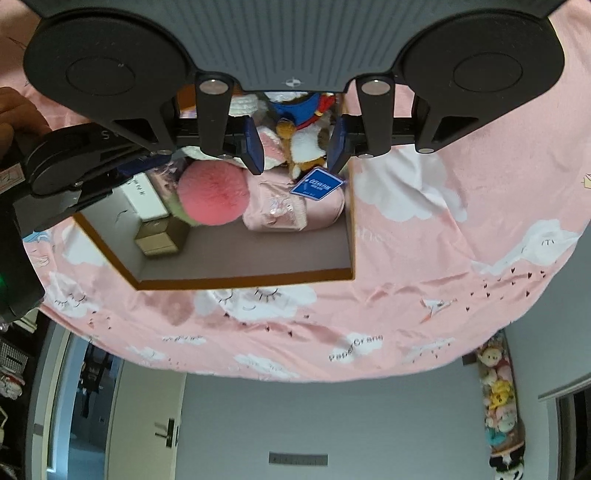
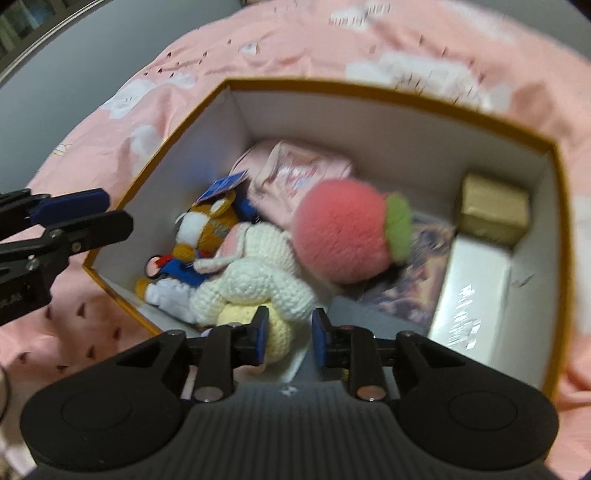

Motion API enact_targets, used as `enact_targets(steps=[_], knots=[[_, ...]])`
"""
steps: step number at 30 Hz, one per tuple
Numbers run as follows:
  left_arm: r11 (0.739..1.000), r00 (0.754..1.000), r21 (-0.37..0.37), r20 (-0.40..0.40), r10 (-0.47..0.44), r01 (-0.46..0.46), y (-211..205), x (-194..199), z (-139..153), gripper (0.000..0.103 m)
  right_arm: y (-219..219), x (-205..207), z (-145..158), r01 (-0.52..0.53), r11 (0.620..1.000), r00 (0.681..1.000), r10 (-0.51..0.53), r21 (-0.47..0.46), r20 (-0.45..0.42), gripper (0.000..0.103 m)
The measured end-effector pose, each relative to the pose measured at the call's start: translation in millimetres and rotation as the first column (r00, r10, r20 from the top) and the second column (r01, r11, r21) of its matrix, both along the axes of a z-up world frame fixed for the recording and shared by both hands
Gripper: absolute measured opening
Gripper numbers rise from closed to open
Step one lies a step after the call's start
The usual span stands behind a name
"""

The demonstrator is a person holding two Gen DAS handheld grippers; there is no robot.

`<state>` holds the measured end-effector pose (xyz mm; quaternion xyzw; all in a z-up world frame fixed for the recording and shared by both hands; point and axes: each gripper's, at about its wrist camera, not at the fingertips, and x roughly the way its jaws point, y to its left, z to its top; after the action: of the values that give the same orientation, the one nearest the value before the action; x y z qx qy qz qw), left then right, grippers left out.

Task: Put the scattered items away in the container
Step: 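Raise both grippers out of the box and move beside it, then move both grippers down to the pink card holder and white lotion tube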

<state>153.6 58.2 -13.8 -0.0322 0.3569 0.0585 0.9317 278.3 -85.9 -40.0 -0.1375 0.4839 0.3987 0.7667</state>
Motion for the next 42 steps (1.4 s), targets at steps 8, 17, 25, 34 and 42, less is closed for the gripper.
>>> enact_targets(steps=[8, 17, 25, 34, 42], knots=[[0.999, 0.998, -0.026, 0.059, -0.037, 0.039, -19, -19, 6, 0.049, -21, -32, 23, 0.045, 0.994, 0.982, -0.062, 0.098, 0.179, 0.045], [0.997, 0.997, -0.073, 0.068, -0.034, 0.039, -29, -40, 2, 0.053, -48, -63, 42, 0.108, 0.965, 0.951, -0.170, 0.239, 0.257, 0.061], [0.996, 0.997, -0.067, 0.053, -0.050, 0.054, -39, -54, -2, 0.053, -63, -84, 41, 0.138, 0.957, 0.940, -0.207, 0.254, 0.270, 0.068], [0.992, 0.998, -0.110, -0.001, -0.064, 0.064, -41, -63, -11, 0.058, -79, -111, 36, 0.058, 0.966, 0.944, -0.136, 0.253, 0.299, 0.078], [0.989, 0.993, -0.114, -0.059, -0.104, 0.097, -46, -68, -19, 0.061, -84, -130, 29, -0.014, 0.983, 0.944, -0.047, 0.181, 0.327, 0.080]])
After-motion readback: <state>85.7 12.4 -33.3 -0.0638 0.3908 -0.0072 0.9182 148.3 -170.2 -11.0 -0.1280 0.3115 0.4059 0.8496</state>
